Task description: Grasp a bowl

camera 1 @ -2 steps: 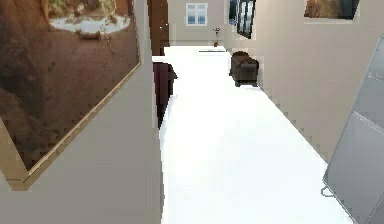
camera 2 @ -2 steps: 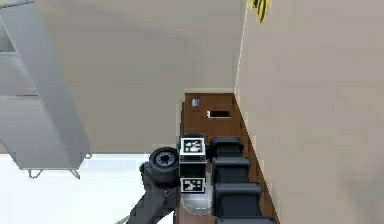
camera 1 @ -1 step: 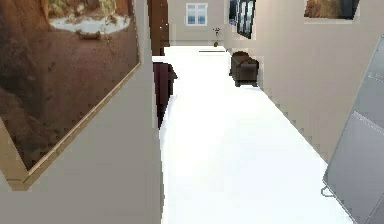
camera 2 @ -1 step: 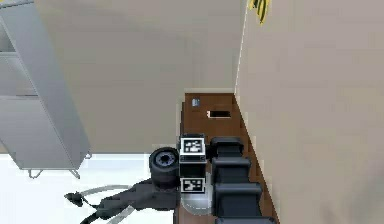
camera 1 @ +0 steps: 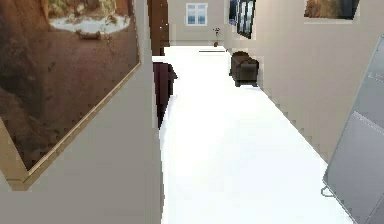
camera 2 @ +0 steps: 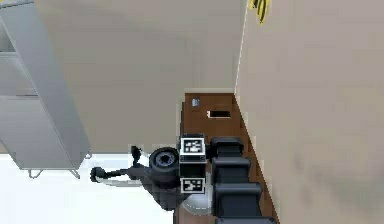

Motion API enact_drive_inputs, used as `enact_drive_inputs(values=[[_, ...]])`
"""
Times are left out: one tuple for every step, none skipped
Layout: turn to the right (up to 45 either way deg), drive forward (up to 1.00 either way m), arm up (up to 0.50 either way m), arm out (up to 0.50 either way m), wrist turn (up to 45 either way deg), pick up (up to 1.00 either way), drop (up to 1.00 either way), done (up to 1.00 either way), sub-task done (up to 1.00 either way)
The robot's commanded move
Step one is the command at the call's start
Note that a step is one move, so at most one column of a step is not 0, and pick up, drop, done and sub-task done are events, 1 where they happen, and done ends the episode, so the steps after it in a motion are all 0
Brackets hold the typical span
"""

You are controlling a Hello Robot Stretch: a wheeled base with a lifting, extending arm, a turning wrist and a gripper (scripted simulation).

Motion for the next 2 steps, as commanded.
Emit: enact_drive_inputs(values=[[0.0,0.0,0.0,0.0,45.0,0.0,0.0,0.0,0.0],[0.0,0.0,0.0,0.0,9.0,0.0,0.0,0.0,0.0]])
